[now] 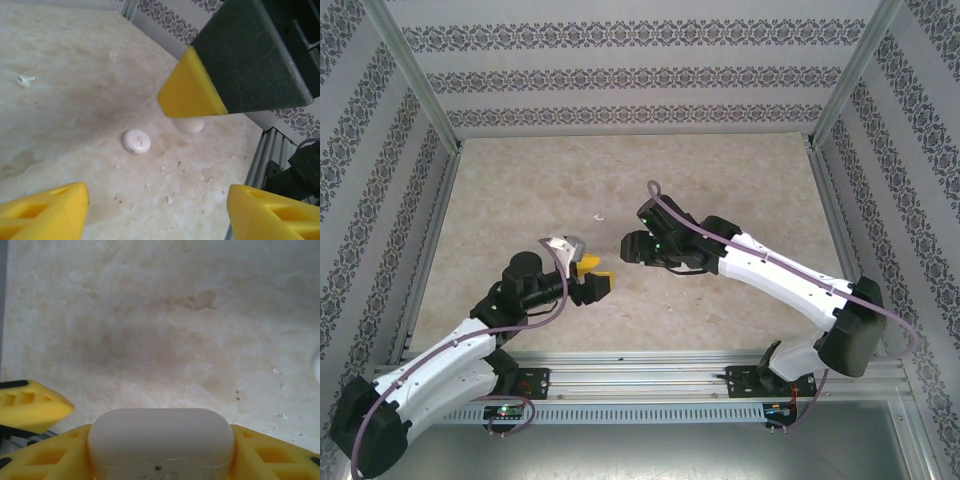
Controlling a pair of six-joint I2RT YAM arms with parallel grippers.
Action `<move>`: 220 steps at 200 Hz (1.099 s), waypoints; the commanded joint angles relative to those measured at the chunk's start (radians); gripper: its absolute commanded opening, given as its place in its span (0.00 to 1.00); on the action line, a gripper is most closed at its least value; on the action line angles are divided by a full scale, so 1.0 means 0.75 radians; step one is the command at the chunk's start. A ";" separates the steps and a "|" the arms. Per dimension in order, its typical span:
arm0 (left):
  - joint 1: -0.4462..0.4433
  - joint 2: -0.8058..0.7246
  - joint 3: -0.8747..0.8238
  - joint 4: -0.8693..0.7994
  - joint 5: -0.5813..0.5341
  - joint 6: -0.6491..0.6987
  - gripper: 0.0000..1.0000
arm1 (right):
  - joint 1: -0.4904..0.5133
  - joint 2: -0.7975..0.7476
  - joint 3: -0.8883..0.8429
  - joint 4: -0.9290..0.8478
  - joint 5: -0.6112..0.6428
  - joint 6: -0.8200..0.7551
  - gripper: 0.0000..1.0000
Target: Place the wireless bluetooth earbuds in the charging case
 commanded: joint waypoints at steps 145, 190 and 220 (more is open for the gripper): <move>-0.186 0.475 0.175 0.783 -0.188 -0.055 0.55 | -0.004 -0.197 -0.080 0.144 0.014 0.125 0.58; -0.186 0.479 0.179 0.800 -0.207 -0.094 0.30 | -0.004 -0.218 -0.088 0.163 -0.002 0.128 0.59; -0.186 0.461 0.171 0.830 -0.219 -0.113 0.20 | -0.004 -0.240 -0.109 0.194 -0.014 0.123 0.62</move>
